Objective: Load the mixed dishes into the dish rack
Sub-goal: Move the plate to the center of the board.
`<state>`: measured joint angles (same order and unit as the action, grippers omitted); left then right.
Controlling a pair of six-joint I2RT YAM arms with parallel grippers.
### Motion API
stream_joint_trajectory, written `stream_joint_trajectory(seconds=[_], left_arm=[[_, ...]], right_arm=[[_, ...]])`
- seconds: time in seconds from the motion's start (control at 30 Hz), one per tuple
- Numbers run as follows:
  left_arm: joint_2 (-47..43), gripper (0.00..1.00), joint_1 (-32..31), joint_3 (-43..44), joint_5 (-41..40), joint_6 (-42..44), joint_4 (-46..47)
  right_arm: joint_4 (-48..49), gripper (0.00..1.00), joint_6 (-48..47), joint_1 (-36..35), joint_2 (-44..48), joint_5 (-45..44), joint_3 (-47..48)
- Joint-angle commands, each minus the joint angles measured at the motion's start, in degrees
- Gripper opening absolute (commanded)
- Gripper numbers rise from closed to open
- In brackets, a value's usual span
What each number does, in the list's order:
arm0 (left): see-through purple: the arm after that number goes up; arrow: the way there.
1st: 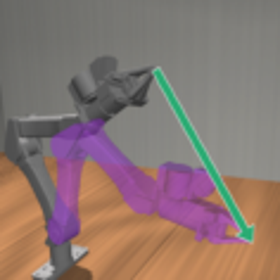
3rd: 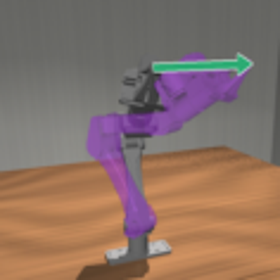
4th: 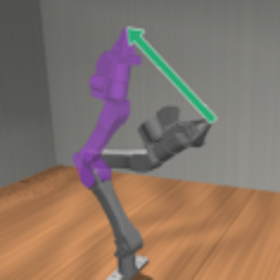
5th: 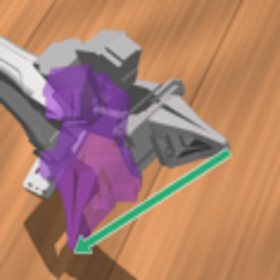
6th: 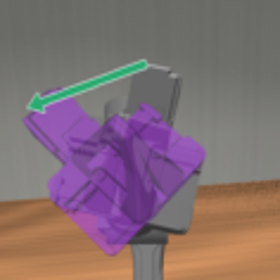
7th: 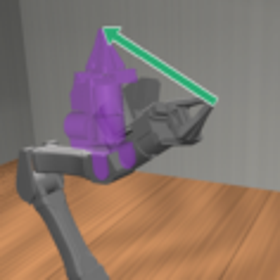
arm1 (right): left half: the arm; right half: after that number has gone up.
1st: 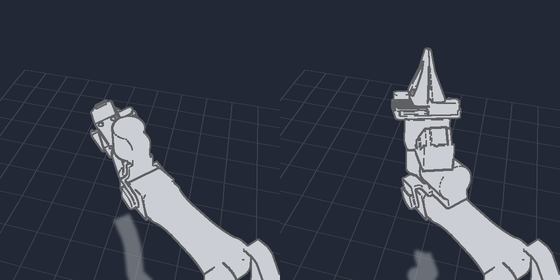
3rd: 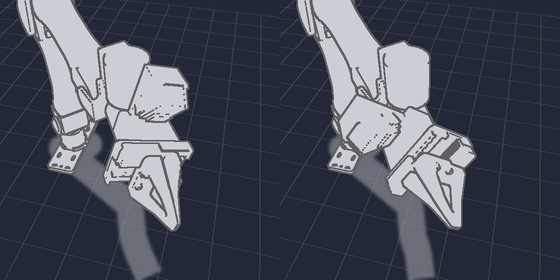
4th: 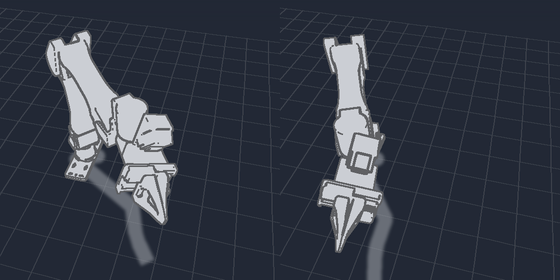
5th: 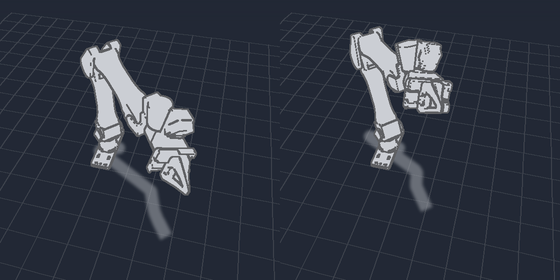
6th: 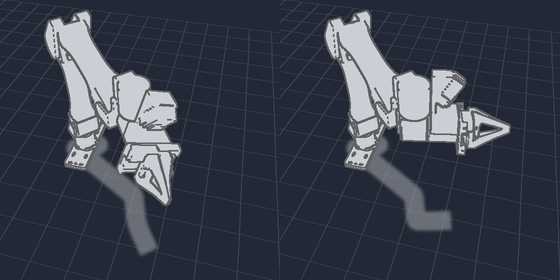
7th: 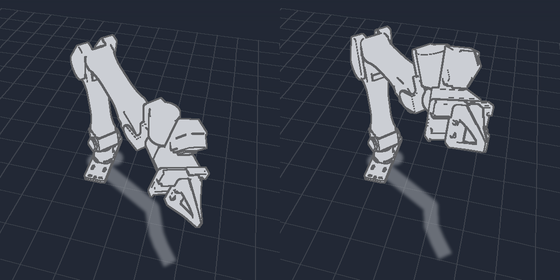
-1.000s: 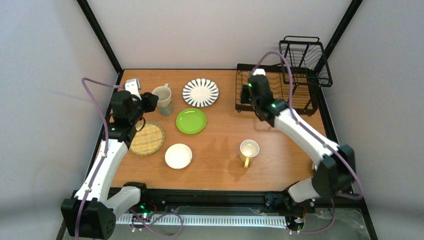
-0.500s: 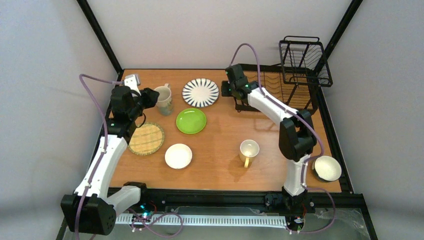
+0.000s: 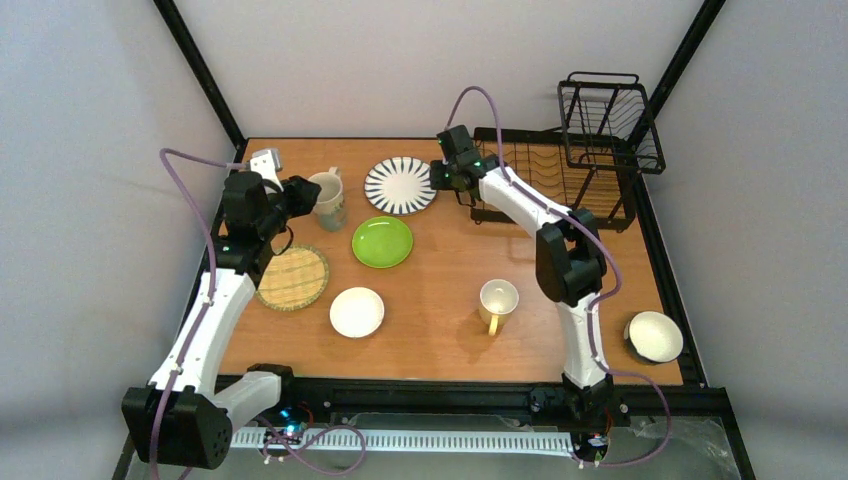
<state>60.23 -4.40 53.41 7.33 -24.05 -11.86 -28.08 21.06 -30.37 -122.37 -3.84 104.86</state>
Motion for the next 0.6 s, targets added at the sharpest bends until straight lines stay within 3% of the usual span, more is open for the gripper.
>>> stream_joint_trajectory(seconds=[0.0,0.57], left_arm=[[-0.3,1.00,-0.4,0.7,0.9,-0.8,-0.4],[-1.1,1.00,-0.5,-1.0,1.9,-1.2,1.3]], right_arm=[[-2.4,0.99,0.4,-0.6,-3.1,0.1,3.2],[-1.8,0.99,3.5,-0.6,-13.3,1.9,9.0]])
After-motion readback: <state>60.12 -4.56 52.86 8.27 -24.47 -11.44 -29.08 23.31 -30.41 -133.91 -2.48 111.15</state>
